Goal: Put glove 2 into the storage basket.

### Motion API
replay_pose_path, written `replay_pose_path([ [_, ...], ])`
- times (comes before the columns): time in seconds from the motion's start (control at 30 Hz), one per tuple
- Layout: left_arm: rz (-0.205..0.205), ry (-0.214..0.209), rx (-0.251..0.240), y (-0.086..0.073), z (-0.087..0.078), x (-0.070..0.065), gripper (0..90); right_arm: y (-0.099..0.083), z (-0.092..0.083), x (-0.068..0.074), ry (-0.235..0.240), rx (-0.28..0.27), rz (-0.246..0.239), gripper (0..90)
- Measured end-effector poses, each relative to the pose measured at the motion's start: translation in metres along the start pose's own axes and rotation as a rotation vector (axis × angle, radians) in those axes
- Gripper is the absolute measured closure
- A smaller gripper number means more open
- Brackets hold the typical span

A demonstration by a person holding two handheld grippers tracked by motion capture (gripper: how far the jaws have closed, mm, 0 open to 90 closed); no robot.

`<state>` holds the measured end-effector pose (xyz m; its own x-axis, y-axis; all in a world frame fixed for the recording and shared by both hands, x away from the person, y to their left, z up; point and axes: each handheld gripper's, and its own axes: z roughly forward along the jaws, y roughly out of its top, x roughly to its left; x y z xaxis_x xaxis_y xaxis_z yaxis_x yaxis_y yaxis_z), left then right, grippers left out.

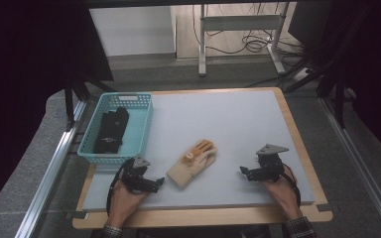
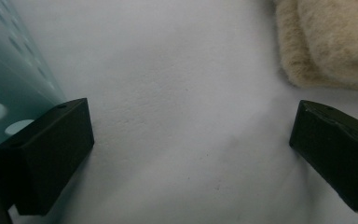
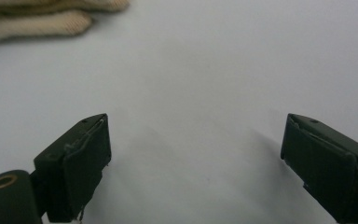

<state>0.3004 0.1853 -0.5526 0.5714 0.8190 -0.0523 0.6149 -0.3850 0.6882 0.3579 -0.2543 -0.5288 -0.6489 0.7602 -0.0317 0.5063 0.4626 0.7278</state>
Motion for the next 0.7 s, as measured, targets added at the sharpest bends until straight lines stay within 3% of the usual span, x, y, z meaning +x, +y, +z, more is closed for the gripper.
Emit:
replay_pose_path([
  [0.33,0.009,0.0,-0.007,0.0,-0.001,-0.001,0.8,-0.001,0.004,0.0,-0.01,0.024,-0.012,6.4],
  [0.7,0.019,-0.069,-0.006,0.007,-0.015,-0.007,1.2,-0.002,0.004,0.0,-0.014,0.022,-0.013,6.5],
])
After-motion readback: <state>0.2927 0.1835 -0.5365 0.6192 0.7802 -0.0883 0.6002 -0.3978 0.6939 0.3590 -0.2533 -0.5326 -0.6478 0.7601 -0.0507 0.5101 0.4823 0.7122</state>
